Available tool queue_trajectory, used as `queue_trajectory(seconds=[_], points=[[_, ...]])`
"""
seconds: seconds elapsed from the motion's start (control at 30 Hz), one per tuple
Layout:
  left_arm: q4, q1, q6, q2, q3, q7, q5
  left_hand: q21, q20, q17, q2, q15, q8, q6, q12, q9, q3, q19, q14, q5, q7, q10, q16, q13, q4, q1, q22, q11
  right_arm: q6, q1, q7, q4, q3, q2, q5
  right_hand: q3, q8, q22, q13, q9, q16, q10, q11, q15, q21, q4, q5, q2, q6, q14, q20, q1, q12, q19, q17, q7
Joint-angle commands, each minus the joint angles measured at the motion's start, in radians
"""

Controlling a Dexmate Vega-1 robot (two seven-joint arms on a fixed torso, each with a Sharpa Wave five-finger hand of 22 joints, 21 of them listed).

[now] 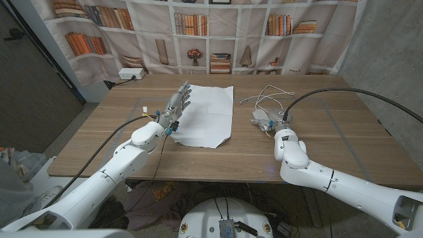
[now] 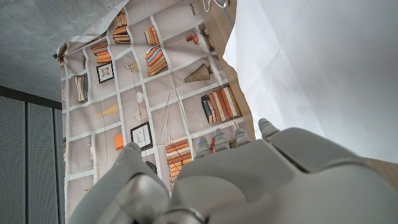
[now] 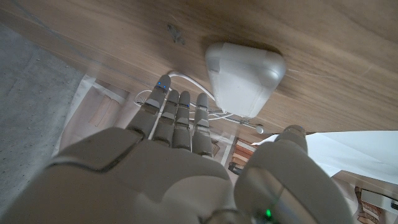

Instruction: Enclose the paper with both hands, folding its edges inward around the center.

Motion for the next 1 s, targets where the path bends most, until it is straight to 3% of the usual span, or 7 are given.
queue_trajectory(seconds=[0.03, 0.43, 0.5, 0.67, 0.9, 1.0], points=[[-0.008, 0.006, -0.001, -0.006, -0.002, 0.018, 0.006, 0.005, -0.009, 0.003, 0.008, -0.006, -0.011, -0.044, -0.002, 0.002, -0.003, -0.005, -0.076, 0.005, -0.002, 0.002, 0.008, 0.002, -0.001, 0.003, 0.005, -0.001, -0.054, 0.023, 0.020, 0.018, -0.033, 0.016, -0.022, -0.006, -0.004, 0.004, 0.002, 0.001, 0.001, 0.003, 0.001, 0.000, 0.010, -0.002, 0.009, 0.000, 0.013, 0.004, 0.003, -0.008, 0.000, 0.006, 0.005, 0.051], [-0.006, 0.002, -0.001, -0.004, 0.000, 0.012, 0.007, 0.005, -0.010, 0.003, 0.010, -0.004, -0.005, -0.041, -0.002, 0.003, -0.003, -0.005, -0.076, 0.005, -0.002, 0.004, 0.007, 0.002, -0.001, 0.005, 0.005, -0.001, -0.070, 0.051, 0.037, 0.047, -0.077, 0.021, -0.029, -0.003, -0.010, 0.003, 0.003, 0.001, -0.007, -0.004, 0.002, 0.008, 0.004, -0.008, 0.013, 0.004, 0.016, -0.016, 0.003, 0.002, -0.003, -0.016, 0.005, 0.051], [-0.005, 0.001, 0.001, -0.004, 0.000, 0.010, 0.007, 0.005, -0.010, 0.003, 0.011, -0.004, -0.004, -0.040, -0.002, 0.003, -0.003, -0.005, -0.076, 0.005, -0.003, 0.004, 0.007, 0.002, -0.001, 0.005, 0.005, -0.001, -0.077, 0.055, 0.039, 0.055, -0.086, 0.026, -0.033, 0.008, -0.015, 0.001, 0.001, 0.001, -0.018, -0.006, 0.005, 0.031, -0.003, -0.019, 0.013, 0.018, 0.021, -0.049, 0.012, 0.026, -0.005, -0.041, 0.005, 0.051], [0.000, -0.001, -0.001, -0.006, 0.000, 0.007, 0.005, 0.005, -0.010, 0.003, 0.012, -0.005, 0.003, -0.027, 0.000, 0.003, -0.004, -0.005, -0.076, 0.005, -0.007, 0.012, 0.007, 0.002, -0.002, 0.007, 0.005, -0.012, -0.081, 0.065, 0.044, 0.069, -0.100, 0.034, -0.031, 0.046, -0.024, -0.003, -0.001, 0.002, -0.013, 0.026, 0.004, 0.028, 0.002, -0.052, 0.006, 0.056, 0.015, -0.047, 0.009, 0.099, 0.005, -0.037, 0.003, 0.049], [0.006, -0.005, -0.004, -0.006, 0.001, 0.003, 0.005, 0.005, -0.010, 0.003, 0.013, -0.005, 0.004, -0.026, -0.001, 0.002, -0.004, -0.006, -0.077, 0.005, -0.007, 0.013, 0.007, 0.002, -0.002, 0.008, 0.005, -0.006, -0.094, 0.079, 0.047, 0.079, -0.117, 0.043, -0.028, 0.084, -0.025, -0.003, 0.001, 0.009, 0.017, 0.061, -0.011, 0.011, 0.026, -0.082, 0.000, 0.085, 0.021, 0.025, 0.006, 0.171, 0.020, 0.004, 0.005, 0.030], [0.008, -0.005, -0.005, -0.006, 0.000, 0.002, 0.004, 0.005, -0.010, 0.003, 0.013, -0.004, 0.005, -0.026, -0.001, 0.002, -0.004, -0.006, -0.077, 0.005, -0.006, 0.013, 0.007, 0.002, -0.002, 0.008, 0.005, -0.006, -0.102, 0.085, 0.050, 0.083, -0.127, 0.047, -0.028, 0.110, -0.028, 0.000, 0.005, 0.014, 0.032, 0.074, -0.027, -0.016, 0.043, -0.097, 0.006, 0.101, 0.012, 0.064, -0.002, 0.222, 0.028, 0.030, 0.007, 0.008]])
